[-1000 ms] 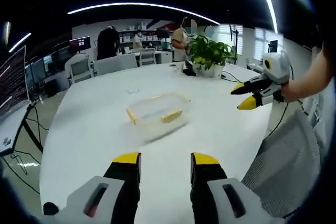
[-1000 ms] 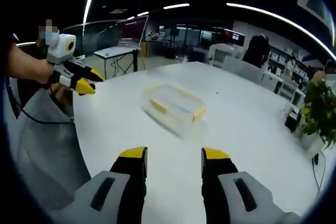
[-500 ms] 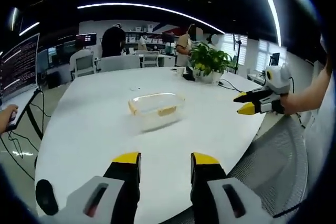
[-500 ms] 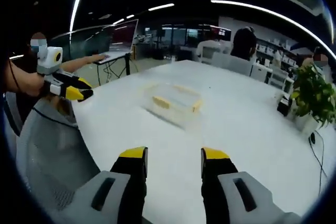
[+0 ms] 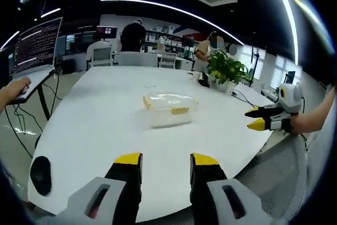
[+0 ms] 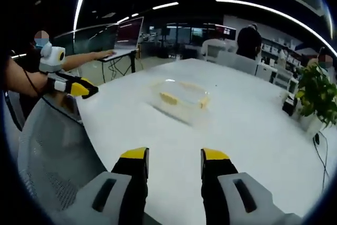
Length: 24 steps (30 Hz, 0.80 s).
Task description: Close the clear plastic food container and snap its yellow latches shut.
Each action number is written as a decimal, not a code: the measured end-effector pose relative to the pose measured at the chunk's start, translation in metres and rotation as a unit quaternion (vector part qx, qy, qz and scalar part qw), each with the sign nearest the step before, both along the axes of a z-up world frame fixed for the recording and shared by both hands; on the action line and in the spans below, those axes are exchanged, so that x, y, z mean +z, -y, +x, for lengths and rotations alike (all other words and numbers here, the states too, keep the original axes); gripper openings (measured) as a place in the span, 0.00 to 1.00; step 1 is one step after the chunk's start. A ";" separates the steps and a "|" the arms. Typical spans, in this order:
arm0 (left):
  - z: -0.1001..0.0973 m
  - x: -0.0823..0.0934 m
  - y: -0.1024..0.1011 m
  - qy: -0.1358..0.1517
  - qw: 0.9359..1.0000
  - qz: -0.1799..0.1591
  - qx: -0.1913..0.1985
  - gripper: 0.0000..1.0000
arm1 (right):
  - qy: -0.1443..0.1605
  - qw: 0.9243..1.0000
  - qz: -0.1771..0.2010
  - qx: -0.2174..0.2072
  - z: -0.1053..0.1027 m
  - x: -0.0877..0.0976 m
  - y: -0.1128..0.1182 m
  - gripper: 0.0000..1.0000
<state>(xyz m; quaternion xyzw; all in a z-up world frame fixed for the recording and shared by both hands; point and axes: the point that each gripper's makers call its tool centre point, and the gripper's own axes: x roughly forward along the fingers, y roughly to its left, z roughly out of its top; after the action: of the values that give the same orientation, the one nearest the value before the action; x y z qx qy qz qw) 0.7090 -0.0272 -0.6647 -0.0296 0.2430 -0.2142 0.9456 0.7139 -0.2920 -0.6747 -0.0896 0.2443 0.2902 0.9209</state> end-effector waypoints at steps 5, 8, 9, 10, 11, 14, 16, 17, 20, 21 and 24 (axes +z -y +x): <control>0.000 -0.002 0.000 -0.006 1.000 0.002 0.000 0.29 | -0.015 0.999 0.027 -0.017 0.002 0.000 0.005 0.36; 0.000 -0.003 -0.001 -0.008 1.000 0.002 0.003 0.29 | -0.022 0.999 0.036 -0.023 0.002 -0.001 0.006 0.35; 0.000 -0.003 -0.001 -0.008 1.000 0.002 0.004 0.29 | -0.023 0.999 0.036 -0.024 0.002 -0.001 0.006 0.35; 0.000 -0.003 -0.001 -0.008 1.000 0.002 0.005 0.29 | -0.024 0.999 0.036 -0.024 0.002 -0.001 0.006 0.35; 0.000 -0.003 -0.001 -0.008 1.000 0.002 0.005 0.29 | -0.024 0.999 0.036 -0.023 0.002 -0.002 0.005 0.35; 0.001 -0.004 -0.001 -0.009 1.000 0.002 0.006 0.29 | -0.024 0.999 0.035 -0.018 0.001 -0.002 0.003 0.35; 0.001 -0.004 -0.001 -0.009 1.000 0.001 0.006 0.29 | -0.024 0.999 0.034 -0.017 0.001 -0.002 0.003 0.35; 0.001 -0.004 -0.002 -0.009 1.000 0.002 0.007 0.29 | -0.025 0.999 0.035 -0.016 0.001 -0.002 0.003 0.35; 0.001 -0.004 -0.002 -0.009 1.000 0.001 0.009 0.29 | -0.026 0.999 0.037 -0.017 0.001 -0.002 0.003 0.35; 0.001 -0.004 -0.002 -0.009 1.000 0.001 0.009 0.29 | -0.027 0.999 0.038 -0.018 0.001 -0.002 0.003 0.35; 0.001 -0.004 -0.002 -0.009 1.000 0.001 0.009 0.29 | -0.030 0.998 0.043 -0.022 0.001 -0.002 0.004 0.35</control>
<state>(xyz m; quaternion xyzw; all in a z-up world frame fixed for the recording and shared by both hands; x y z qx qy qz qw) 0.7099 -0.0255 -0.6691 -0.0323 0.2511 -0.2055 0.9453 0.7151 -0.2962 -0.6770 -0.0361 0.2610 0.2828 0.9223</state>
